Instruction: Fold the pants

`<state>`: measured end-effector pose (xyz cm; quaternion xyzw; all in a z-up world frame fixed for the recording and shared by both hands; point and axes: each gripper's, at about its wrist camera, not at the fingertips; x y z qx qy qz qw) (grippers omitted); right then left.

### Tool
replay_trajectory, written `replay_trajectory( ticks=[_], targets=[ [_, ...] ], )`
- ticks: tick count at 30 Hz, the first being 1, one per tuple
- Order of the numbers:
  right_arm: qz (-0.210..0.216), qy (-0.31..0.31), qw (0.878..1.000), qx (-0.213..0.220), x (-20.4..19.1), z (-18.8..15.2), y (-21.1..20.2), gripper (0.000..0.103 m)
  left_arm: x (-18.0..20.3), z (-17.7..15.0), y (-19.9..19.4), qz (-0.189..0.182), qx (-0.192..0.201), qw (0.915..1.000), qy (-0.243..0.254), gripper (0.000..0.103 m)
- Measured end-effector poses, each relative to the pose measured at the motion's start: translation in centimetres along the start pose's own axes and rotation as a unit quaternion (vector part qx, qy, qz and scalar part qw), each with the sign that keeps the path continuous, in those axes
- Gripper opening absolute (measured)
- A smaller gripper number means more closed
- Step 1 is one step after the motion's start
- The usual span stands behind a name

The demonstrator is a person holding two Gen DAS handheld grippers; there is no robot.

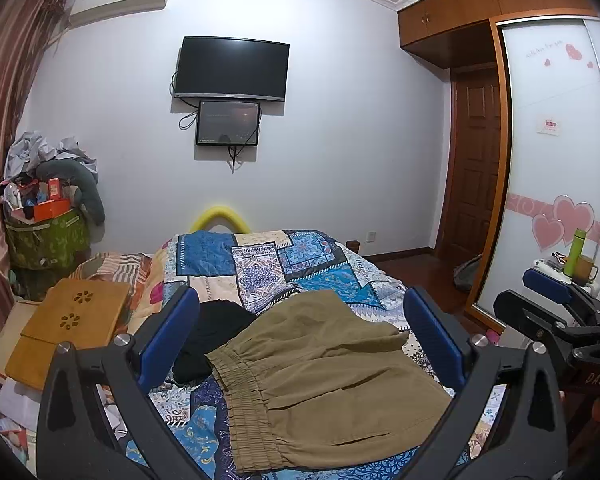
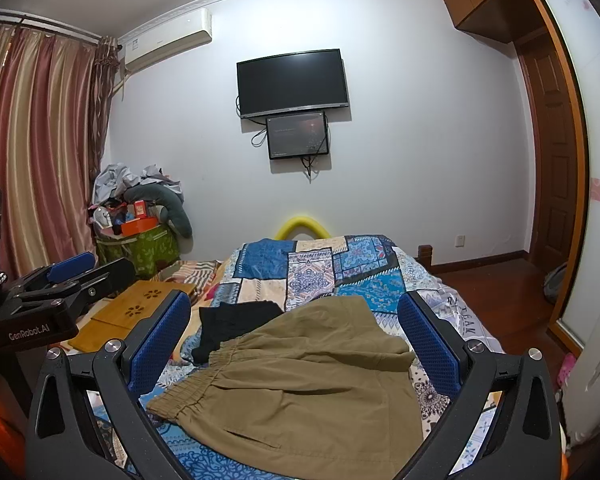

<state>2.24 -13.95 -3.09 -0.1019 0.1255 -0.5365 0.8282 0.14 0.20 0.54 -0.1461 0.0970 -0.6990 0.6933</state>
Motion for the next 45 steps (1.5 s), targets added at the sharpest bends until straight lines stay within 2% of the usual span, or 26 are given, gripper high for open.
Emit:
replay_trajectory(
  ticks=[45],
  targets=[
    [-0.003, 0.001, 1.000, -0.003, 1.2, -0.2, 0.3, 0.103, 0.4, 0.0, 0.3, -0.004, -0.002, 1.0000, 0.000, 0.103]
  ],
)
Point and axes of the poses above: each gripper's, at about its wrist camera, not at the fingertips, and y roughly the way its jaws point, x to its right, z to its top, and after that the axes turned 5 degrees about -x, right-handed
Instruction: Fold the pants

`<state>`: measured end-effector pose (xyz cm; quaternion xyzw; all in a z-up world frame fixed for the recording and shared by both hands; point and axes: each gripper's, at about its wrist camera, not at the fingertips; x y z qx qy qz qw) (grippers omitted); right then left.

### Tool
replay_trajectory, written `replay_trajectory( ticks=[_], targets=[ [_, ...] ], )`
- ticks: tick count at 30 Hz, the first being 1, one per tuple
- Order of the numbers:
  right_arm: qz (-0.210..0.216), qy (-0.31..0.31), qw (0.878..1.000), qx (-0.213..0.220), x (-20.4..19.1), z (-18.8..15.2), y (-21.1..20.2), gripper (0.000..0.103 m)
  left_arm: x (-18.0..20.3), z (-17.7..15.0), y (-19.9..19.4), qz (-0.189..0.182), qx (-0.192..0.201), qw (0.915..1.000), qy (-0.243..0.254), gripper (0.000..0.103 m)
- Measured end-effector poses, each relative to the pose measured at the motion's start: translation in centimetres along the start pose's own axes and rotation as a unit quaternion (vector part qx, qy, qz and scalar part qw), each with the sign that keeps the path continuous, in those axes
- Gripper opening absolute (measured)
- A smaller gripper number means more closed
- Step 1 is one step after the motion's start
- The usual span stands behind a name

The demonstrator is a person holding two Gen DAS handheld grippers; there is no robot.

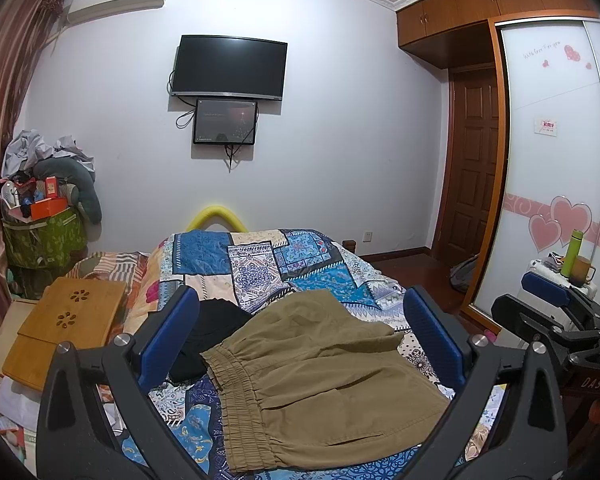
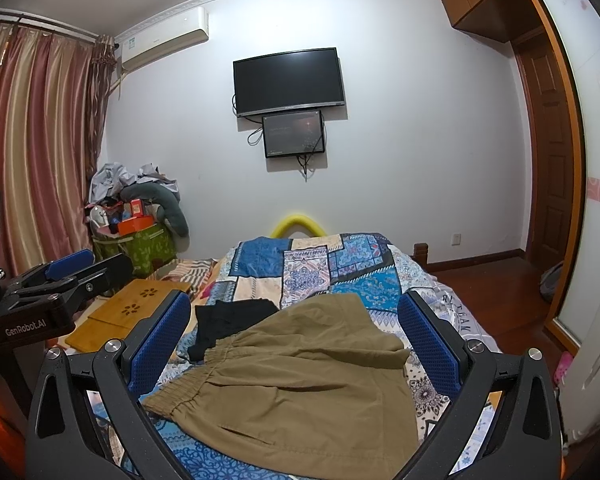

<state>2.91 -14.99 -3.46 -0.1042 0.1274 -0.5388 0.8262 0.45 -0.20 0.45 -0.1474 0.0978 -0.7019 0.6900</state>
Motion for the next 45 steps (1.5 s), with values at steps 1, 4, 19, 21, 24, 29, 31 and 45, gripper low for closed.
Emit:
replay_trajectory(
  ticks=[1, 4, 19, 21, 24, 29, 31, 45],
  targets=[
    [0.000, 0.000, 1.000, 0.000, 0.0, 0.0, 0.0, 0.103, 0.0, 0.0, 0.0, 0.000, 0.000, 1.0000, 0.000, 0.103],
    [-0.001, 0.002, 1.000, 0.000, 0.0, -0.1, 0.1, 0.103, 0.1, 0.0, 0.1, 0.000, 0.000, 1.0000, 0.000, 0.103],
    [-0.007, 0.012, 1.000, -0.012, 1.4, -0.7, 1.3, 0.103, -0.1, -0.6, 2.7, 0.004, -0.028, 0.9996, 0.002, 0.103],
    [-0.011, 0.013, 1.000, -0.018, 1.8, -0.9, 1.8, 0.103, -0.3, -0.6, 4.0, 0.000, -0.045, 0.9990, 0.001, 0.103],
    [-0.022, 0.014, 0.999, -0.035, 3.2, -1.5, 3.1, 0.103, -1.1, -0.6, 6.0, 0.003, -0.072, 0.9974, -0.001, 0.103],
    [-0.053, 0.020, 0.994, -0.090, 6.6, -3.5, 5.9, 0.103, -2.8, -1.1, 11.0, 0.000, -0.138, 0.9904, 0.001, 0.103],
    [-0.059, 0.024, 0.992, -0.108, 7.7, -4.1, 6.7, 0.103, -3.5, -1.7, 13.2, 0.006, -0.165, 0.9863, 0.009, 0.103],
    [-0.032, 0.064, 0.963, -0.261, 13.7, -7.6, 15.8, 0.103, -9.7, -6.7, 25.7, 0.045, -0.323, 0.9449, 0.027, 0.103]
  ],
)
Point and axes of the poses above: each gripper's, at about its wrist camera, not at the fingertips, and y roughly the way its jaws point, x to its right, z to its top, and after that the axes turned 5 degrees about -x, right-handed
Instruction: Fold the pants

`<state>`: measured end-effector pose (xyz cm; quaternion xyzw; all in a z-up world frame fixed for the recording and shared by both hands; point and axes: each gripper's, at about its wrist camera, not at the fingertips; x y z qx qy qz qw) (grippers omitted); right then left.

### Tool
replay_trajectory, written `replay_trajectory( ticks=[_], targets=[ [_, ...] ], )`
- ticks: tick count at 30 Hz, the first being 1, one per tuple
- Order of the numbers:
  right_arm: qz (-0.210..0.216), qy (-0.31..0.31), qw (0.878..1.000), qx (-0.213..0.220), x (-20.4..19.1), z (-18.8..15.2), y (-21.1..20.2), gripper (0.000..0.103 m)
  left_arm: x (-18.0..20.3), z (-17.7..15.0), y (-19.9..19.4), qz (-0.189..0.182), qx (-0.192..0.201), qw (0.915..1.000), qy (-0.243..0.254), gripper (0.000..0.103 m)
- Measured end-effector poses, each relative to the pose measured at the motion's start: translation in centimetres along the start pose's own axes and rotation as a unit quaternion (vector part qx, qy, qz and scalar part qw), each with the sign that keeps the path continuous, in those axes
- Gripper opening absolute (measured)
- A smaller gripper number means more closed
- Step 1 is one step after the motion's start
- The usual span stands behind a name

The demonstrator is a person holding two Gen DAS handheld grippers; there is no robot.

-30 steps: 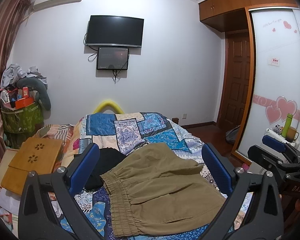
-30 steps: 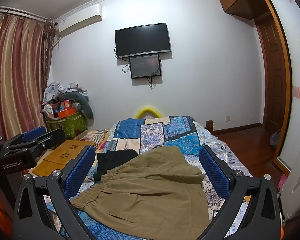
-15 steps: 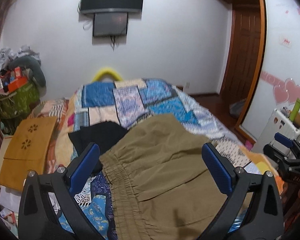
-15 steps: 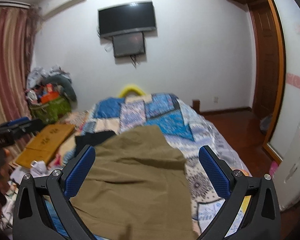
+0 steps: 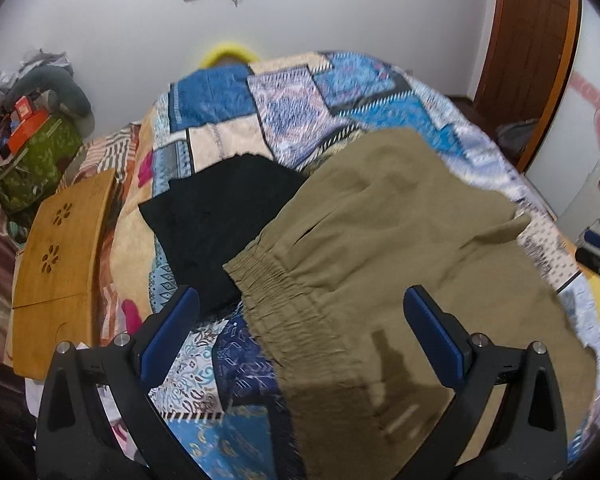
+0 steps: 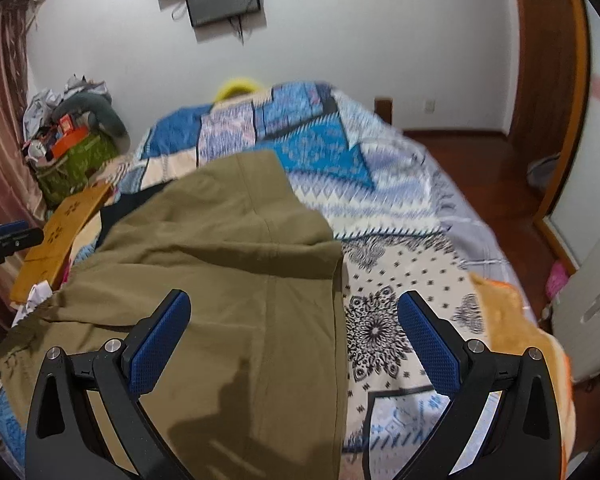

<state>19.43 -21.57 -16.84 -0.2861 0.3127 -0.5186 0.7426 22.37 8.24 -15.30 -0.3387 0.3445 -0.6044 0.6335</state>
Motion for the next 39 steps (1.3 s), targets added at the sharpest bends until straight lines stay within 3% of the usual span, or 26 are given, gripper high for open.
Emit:
replay_trajectory(
  ticks=[4, 6, 10, 14, 18, 22, 24, 27, 32, 33, 35, 36, 37, 38, 39],
  targets=[
    [0.017, 0.004, 0.999, -0.043, 1.1, 0.7, 3.0, 0.096, -1.2, 0.1, 3.0, 0.005, -0.051, 0.9987, -0.004, 0.101],
    [0.028, 0.007, 0.998, -0.064, 1.6, 1.0, 4.5, 0.087, -1.6, 0.1, 4.4, 0.002, -0.080, 0.9968, -0.007, 0.087],
    [0.057, 0.013, 0.992, -0.108, 2.5, 1.4, 7.4, 0.070, -1.7, -0.7, 6.5, -0.024, -0.126, 0.9917, -0.012, 0.081],
    [0.086, 0.023, 0.986, -0.143, 3.3, 1.1, 9.8, 0.059, -1.7, -1.2, 7.4, -0.041, -0.132, 0.9901, -0.027, 0.081],
    [0.137, 0.076, 0.977, -0.147, 4.5, 0.6, 10.6, 0.047, -2.1, -1.6, 8.2, -0.063, -0.141, 0.9865, -0.054, 0.081],
    [0.144, 0.070, 0.977, -0.140, 4.1, 0.0, 10.0, 0.032, -1.9, -1.7, 7.9, -0.061, -0.122, 0.9894, -0.048, 0.076],
    [0.127, 0.051, 0.981, -0.138, 3.5, 0.0, 9.7, 0.009, -1.3, -1.7, 7.7, -0.047, -0.108, 0.9926, -0.030, 0.071],
    [0.099, 0.027, 0.986, -0.131, 2.7, -0.5, 9.0, 0.007, -0.4, -1.6, 7.2, -0.007, -0.086, 0.9962, 0.008, 0.069],
    [0.084, 0.015, 0.989, -0.120, 2.4, -1.7, 7.1, 0.004, -1.6, -1.1, 7.4, 0.006, -0.083, 0.9963, 0.022, 0.069],
    [0.081, 0.015, 0.990, -0.117, 2.5, -2.0, 6.7, 0.004, -1.9, -1.1, 7.5, 0.027, -0.077, 0.9963, 0.025, 0.062],
    [0.066, 0.010, 0.992, -0.111, 2.3, -2.3, 6.2, 0.004, -2.8, -1.1, 9.2, 0.122, -0.085, 0.9881, 0.040, 0.049],
    [0.057, 0.007, 0.992, -0.110, 2.4, -2.5, 6.2, 0.004, -3.6, -1.3, 10.3, 0.130, -0.103, 0.9855, 0.035, 0.046],
    [0.050, 0.009, 0.992, -0.111, 2.5, -2.8, 6.0, 0.004, -5.0, -1.7, 11.8, 0.112, -0.141, 0.9835, 0.013, 0.042],
    [0.044, 0.013, 0.993, -0.112, 2.7, -2.8, 5.9, 0.004, -6.2, -2.2, 12.7, 0.091, -0.166, 0.9819, -0.012, 0.032],
    [0.037, 0.014, 0.993, -0.115, 2.9, -2.7, 6.0, 0.004, -7.1, -2.6, 13.0, 0.077, -0.177, 0.9807, -0.033, 0.031]
  ],
)
Point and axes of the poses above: each gripper's, at about its wrist camera, not at the fingertips, and y roughly the way its jaws point, x to its right, z to its top, and after that the axes turned 5 degrees about -x, right-handed
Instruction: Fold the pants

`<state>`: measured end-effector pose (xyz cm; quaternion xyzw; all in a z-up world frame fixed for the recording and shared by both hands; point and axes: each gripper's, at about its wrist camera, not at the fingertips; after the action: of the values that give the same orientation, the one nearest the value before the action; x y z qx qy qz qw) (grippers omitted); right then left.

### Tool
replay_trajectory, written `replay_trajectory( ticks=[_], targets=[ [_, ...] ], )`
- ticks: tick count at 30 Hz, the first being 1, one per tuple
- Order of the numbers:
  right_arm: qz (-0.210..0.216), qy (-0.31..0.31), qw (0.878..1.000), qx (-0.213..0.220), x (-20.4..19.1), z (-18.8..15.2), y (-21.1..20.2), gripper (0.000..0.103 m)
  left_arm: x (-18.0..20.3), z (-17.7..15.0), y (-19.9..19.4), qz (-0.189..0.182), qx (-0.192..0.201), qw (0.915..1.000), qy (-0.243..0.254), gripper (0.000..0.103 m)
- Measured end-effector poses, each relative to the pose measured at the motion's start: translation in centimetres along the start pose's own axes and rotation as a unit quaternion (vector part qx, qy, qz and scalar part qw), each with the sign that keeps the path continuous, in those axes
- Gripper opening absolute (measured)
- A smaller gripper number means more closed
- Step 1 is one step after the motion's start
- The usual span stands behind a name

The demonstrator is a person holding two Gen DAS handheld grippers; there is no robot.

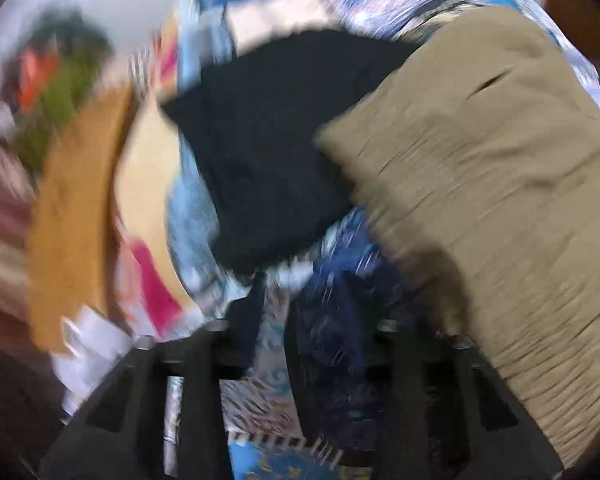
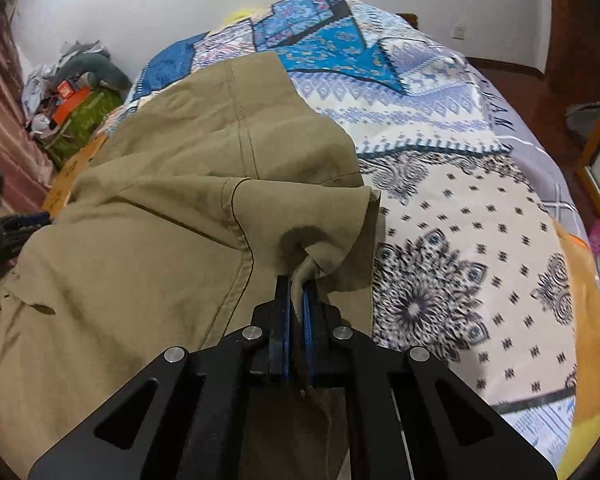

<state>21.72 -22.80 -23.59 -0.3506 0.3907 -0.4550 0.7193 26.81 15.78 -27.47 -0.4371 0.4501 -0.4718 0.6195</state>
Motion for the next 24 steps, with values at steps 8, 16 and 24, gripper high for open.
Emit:
replay_trajectory(
  ticks=[8, 16, 24],
  targets=[
    [-0.042, -0.001, 0.999, -0.007, 0.1, 0.9, -0.7, 0.017, -2.5, -1.1, -4.5, -0.030, 0.072, 0.9967, -0.025, 0.054],
    [-0.048, 0.009, 0.997, 0.051, 0.7, 3.3, -4.1, 0.044, -0.4, 0.8, -10.2, -0.090, 0.133, 0.9866, -0.026, 0.087],
    [-0.027, 0.003, 0.998, 0.055, 0.8, 7.4, -2.4, 0.056, 3.7, 3.0, -7.6, -0.104, 0.088, 0.9906, 0.013, 0.087]
  ],
)
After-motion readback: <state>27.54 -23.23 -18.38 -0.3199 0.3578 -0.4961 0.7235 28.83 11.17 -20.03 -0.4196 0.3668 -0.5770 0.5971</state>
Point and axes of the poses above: each gripper's, at about its wrist camera, not at the fingertips, and y roughly the way its jaws point, x to its right, z to its top, and after that the axes turned 5 degrees about -x, right-handed
